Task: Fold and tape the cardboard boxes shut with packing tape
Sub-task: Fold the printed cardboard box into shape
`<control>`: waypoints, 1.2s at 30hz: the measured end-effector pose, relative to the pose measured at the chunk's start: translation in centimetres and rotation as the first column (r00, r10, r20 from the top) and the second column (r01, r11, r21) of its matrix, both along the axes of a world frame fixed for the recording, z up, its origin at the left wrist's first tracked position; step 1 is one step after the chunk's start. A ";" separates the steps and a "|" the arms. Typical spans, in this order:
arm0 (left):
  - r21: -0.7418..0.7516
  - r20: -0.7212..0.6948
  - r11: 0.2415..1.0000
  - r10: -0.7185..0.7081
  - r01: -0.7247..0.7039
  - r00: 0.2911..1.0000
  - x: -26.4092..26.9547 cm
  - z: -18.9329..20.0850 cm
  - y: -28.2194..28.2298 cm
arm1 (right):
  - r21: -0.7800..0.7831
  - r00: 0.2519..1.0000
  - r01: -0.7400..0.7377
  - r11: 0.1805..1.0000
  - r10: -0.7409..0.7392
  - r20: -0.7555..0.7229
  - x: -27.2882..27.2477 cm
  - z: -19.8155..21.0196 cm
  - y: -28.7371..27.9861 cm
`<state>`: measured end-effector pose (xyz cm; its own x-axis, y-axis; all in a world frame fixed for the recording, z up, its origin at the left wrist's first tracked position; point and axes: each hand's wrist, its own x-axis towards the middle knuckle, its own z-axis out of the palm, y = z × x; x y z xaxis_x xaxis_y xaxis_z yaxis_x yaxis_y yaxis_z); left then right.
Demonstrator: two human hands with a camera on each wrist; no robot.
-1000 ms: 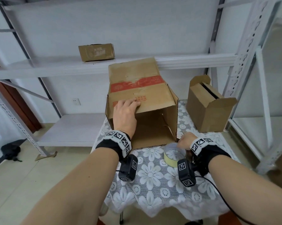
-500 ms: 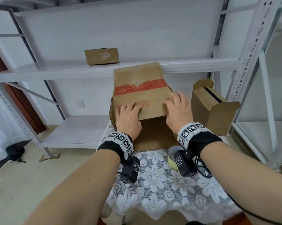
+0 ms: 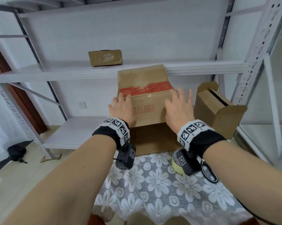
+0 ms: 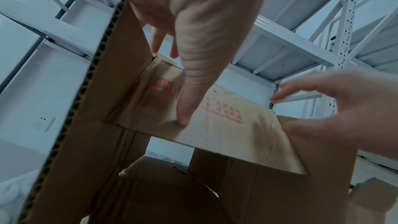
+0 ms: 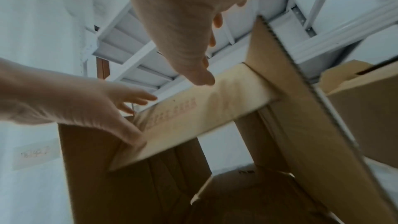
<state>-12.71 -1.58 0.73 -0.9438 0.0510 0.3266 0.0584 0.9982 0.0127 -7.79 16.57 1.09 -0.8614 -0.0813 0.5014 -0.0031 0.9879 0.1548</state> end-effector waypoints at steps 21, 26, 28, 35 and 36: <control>-0.273 -0.064 0.962 -0.011 -0.007 0.998 -2.5 -2.5 -1.1 | 0.186 0.966 0.239 0.953 -0.253 0.057 -7.5 -2.0 -0.1; -0.289 -0.063 0.957 -0.030 0.011 0.998 -2.7 -2.4 -0.8 | 0.228 0.963 0.264 0.937 -0.270 -0.004 -7.4 -2.3 0.7; -0.294 -0.054 0.956 -0.034 0.017 0.998 -2.7 -2.4 -0.2 | 0.236 0.964 0.262 0.936 -0.267 -0.013 -7.3 -2.4 1.2; -0.295 -0.047 0.955 -0.053 0.037 0.998 -2.5 -2.3 1.1 | 0.108 0.982 0.187 0.976 -0.187 -0.003 -6.1 -1.5 2.3; -0.298 -0.045 0.954 -0.057 0.041 0.997 -2.5 -2.3 1.1 | 0.094 0.988 0.153 0.984 -0.153 -0.006 -5.8 -1.6 2.1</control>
<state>-15.20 -0.48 -1.60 -0.9197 0.1987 0.3386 0.0997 0.9524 -0.2880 -13.58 18.67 -0.48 -0.8679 0.0049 0.4968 0.1467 0.9579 0.2469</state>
